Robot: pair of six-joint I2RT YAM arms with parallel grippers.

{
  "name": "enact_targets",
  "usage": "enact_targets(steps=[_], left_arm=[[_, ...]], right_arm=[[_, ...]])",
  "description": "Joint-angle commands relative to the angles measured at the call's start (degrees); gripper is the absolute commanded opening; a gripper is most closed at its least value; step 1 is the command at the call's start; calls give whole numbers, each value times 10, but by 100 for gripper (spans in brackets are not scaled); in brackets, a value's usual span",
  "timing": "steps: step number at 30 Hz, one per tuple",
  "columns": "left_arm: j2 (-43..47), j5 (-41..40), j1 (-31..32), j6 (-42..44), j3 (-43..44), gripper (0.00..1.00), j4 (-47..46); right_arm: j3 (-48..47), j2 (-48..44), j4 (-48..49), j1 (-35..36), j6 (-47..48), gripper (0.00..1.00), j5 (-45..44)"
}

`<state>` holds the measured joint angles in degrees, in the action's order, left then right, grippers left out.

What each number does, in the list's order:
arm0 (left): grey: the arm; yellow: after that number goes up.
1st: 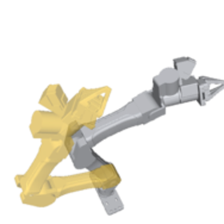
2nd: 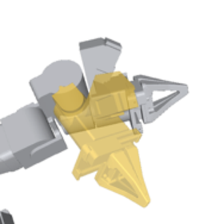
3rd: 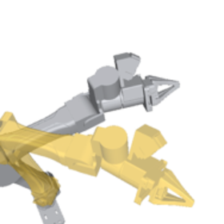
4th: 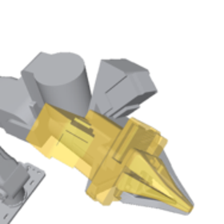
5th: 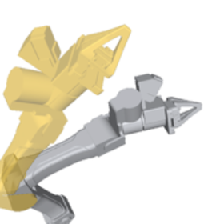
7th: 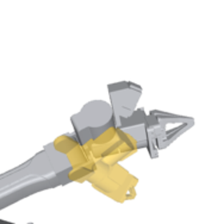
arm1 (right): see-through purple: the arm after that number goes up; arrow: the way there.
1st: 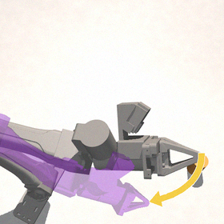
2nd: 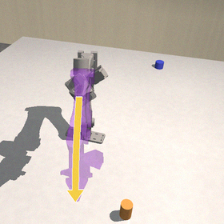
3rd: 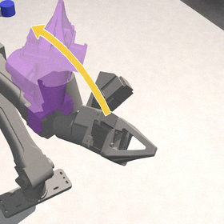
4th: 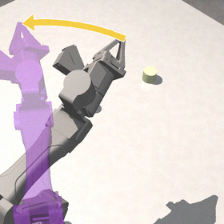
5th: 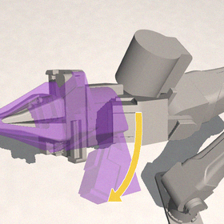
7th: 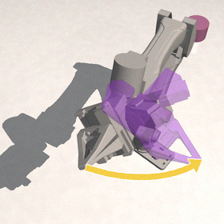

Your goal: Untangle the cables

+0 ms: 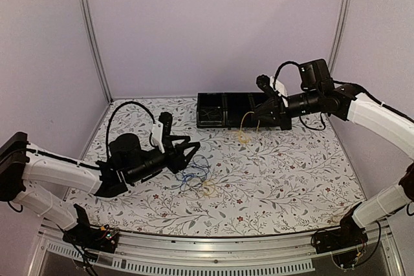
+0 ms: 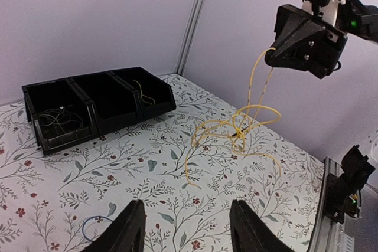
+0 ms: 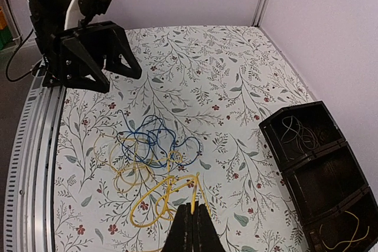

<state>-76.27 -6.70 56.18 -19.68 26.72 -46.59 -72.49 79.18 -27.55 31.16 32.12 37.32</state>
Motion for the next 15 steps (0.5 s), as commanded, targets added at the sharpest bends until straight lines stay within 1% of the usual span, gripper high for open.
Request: enact_targets(steps=[1,3,5,7,12,15], left_arm=[[-41,24,14,7,62,50,30],[-67,50,14,-9,91,48,38],[-99,89,17,-26,116,47,19],[-136,107,24,-36,137,47,-1],[-209,101,36,-59,207,49,11],[-240,96,37,-75,232,50,10]], right_arm=[[9,16,37,7,-19,0,29],[9,20,39,9,-24,0,35],[11,23,42,11,-29,0,38],[12,25,42,14,-30,0,37],[13,26,43,16,-31,0,37],[15,26,42,17,-32,0,39]])
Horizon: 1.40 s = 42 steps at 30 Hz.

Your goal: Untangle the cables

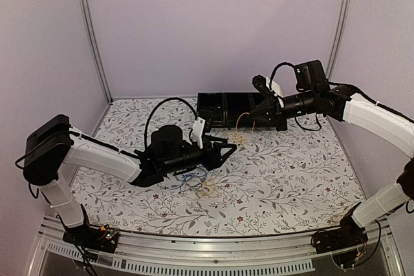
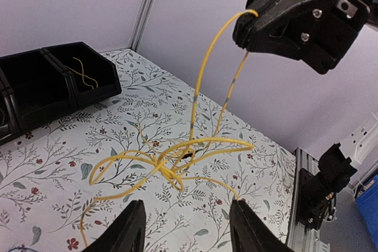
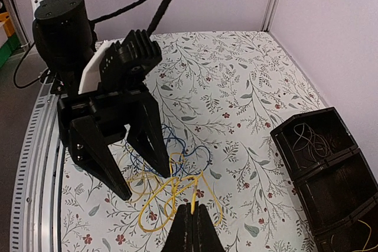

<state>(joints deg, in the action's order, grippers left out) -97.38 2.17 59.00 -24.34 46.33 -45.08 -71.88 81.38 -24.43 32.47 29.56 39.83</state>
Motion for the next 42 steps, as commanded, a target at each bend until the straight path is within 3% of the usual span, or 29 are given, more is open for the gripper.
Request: enact_targets(steps=[1,7,12,14,23,30,42], left_arm=[[-38,4,9,-32,41,50,-11],[-86,-8,8,-29,73,46,-23],[-130,8,3,-23,106,24,-45],[-139,14,3,-22,112,20,-55],[-145,29,1,-23,105,21,-81],[-138,41,2,-23,75,0,-107],[-168,75,9,-18,26,0,-104]], right_arm=[[9,3,11,4,-7,0,15],[22,-3,19,5,-10,0,18],[23,-8,21,5,-12,0,17],[23,-11,20,5,-13,0,14],[24,-21,23,5,-14,0,3],[14,-20,22,4,-14,0,-14],[-74,-41,-7,-30,-12,0,-46]])
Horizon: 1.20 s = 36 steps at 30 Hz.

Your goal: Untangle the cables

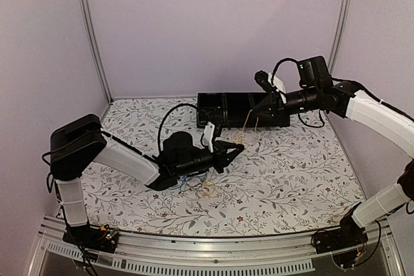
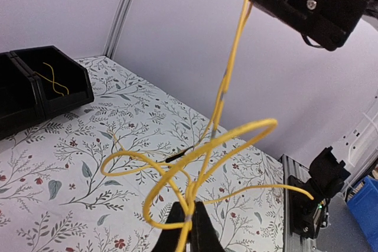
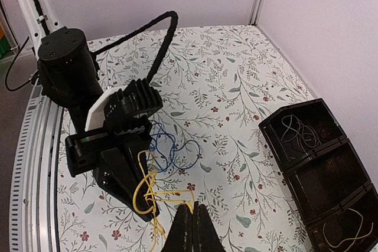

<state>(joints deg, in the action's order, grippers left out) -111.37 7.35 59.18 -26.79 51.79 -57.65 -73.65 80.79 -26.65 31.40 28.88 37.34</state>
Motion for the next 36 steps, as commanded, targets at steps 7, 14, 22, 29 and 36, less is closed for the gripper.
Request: enact_targets(steps=[7,14,22,29,36], left_arm=[[-34,27,21,8,-92,0,21],[3,11,24,26,-144,0,14],[36,0,24,31,-169,0,60],[51,-8,24,27,-185,0,70],[50,-5,24,31,-177,0,83]], right_arm=[[-100,-45,9,-39,9,0,-50],[-92,-37,12,-38,-3,0,-30],[-147,-34,8,-47,8,0,-90],[-320,-5,10,-174,-42,0,-34],[-222,-10,45,-176,-63,0,-11]])
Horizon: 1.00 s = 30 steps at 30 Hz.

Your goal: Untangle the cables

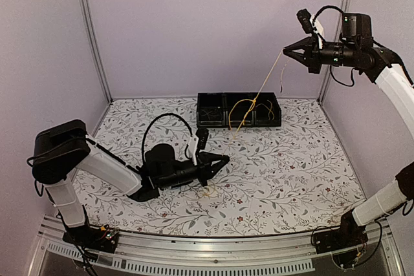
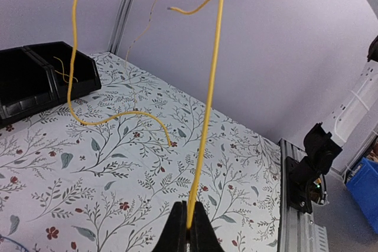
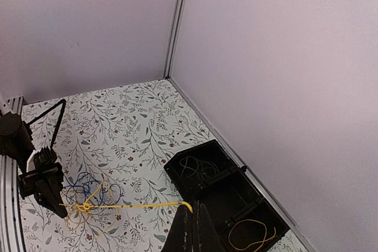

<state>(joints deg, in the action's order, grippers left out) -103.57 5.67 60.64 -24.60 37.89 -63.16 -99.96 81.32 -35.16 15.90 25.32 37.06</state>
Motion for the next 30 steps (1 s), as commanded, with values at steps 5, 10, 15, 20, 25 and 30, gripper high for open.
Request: enact_targets(steps=[5,10,15,20,25,30], left_arm=[[13,-1,10,14,-52,0,156],[79,-22,10,42,-57,0,229],[155,-82,9,102,-52,0,354],[184,-120,2,134,-56,16,427],[211,-137,2,131,-36,42,478],[216,-64,-3,139,3,45,485]], right_arm=[[175,-35,152,-10,-36,0,41],[327,-53,139,58,19,0,10],[443,-56,133,61,58,0,21],[548,-61,132,67,173,4,-53],[532,-30,42,66,246,32,-50],[501,-34,21,73,260,41,-8]])
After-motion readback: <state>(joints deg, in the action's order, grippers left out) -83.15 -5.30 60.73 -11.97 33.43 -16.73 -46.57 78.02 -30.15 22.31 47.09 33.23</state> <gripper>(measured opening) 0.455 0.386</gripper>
